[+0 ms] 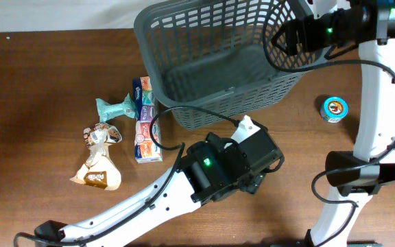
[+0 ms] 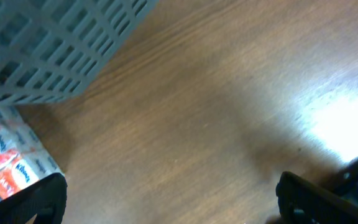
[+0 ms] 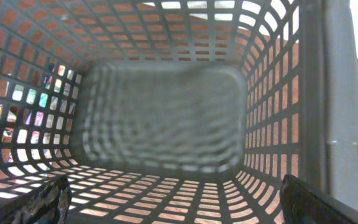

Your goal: Pack container

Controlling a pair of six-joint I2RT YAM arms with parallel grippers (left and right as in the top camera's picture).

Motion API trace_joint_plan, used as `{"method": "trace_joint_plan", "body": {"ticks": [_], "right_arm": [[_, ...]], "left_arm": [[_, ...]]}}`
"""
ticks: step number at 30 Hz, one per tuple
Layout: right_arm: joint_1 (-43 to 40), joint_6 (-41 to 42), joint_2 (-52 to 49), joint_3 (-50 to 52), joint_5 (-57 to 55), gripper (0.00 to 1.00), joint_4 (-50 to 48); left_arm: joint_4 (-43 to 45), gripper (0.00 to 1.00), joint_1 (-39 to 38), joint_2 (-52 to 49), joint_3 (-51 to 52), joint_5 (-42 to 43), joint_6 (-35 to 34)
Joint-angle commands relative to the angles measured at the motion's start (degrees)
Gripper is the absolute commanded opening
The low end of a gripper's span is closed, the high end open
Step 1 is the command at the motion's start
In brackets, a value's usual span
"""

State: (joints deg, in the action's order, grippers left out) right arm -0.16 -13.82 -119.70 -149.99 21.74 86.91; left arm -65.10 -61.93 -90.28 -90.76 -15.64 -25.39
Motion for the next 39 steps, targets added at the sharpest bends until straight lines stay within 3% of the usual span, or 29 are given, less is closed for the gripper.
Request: {"method": "trace_joint_plan", "body": {"ticks": [1,3,7,8,11,12,14,18,20,29,39], "right_arm": [[0.5,-0.7,0.0,0.0,-2.5,0.95,0.2],[0.4,-0.7,0.0,0.0,-2.5,0.94,0.3],[0.4,-0.7,0.0,0.0,-2.5,0.91,0.5],[0.4,-0.7,0.0,0.0,-2.6,0.84,0.5],[0.4,-0.7,0.0,0.0,-3.8,0.57,0.5],[0.4,0.2,0.0,0.0,-4.8,0.45,0.5],[0.4,1.2,0.0,0.0,-5.9,0.33,0.6],[0.4,1.3,0.0,0.2,-6.4,0.17,1.1],[0.4,3.0,0.0,0.2,-9.1,0.04,1.5],[0.5,5.3,0.0,0.2,-13.4,0.04,2.0],[0.5,5.3,0.0,2.2,-13.4,0.04,2.1]], "left_arm": [[1.8,1.0,-0.3,-0.4,-1.1,0.2,-0.7],[3.1,0.98,-0.3,-0.8,-1.1,0.2,-0.7],[5.1,0.8,-0.2,-1.8,-1.1,-1.4,-0.8],[5.1,0.64,-0.2,-1.8,-1.1,-3.4,-0.8],[5.2,0.36,-0.1,-1.9,-1.1,-6.2,-1.0],[5.1,0.22,-0.1,-1.9,-1.1,-7.4,-1.7],[5.1,0.08,-0.1,-1.9,-1.1,-8.5,-2.4],[5.1,0.04,0.9,-1.9,-1.1,-9.3,-2.5],[5.1,0.02,2.1,-1.9,-1.1,-9.3,-2.5],[5.6,0.02,8.2,-2.0,-1.1,-9.2,-2.5],[7.3,0.02,9.5,-2.0,-1.1,-9.2,-2.4]]}}
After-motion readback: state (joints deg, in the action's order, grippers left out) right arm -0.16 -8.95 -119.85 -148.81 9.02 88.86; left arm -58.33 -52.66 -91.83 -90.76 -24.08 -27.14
